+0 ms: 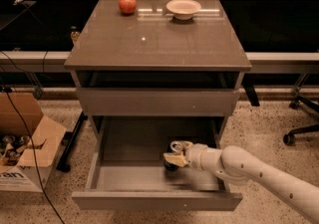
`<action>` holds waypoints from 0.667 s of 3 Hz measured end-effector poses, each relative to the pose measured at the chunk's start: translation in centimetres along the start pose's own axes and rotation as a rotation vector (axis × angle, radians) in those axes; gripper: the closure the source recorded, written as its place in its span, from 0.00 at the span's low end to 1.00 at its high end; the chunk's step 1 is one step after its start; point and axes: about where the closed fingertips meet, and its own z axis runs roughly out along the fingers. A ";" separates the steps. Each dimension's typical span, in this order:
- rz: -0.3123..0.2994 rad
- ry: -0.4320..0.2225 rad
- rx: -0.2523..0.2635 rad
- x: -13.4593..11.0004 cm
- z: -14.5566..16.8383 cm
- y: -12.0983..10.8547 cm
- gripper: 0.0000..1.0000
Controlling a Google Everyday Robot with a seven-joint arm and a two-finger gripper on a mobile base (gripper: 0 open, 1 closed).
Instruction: Place pepsi can into middle drawer
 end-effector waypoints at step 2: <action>0.000 0.000 -0.004 0.0 0.2 0.2 0.00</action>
Offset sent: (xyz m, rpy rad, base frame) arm -0.0002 0.0021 -0.0005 0.0015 0.0009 0.0030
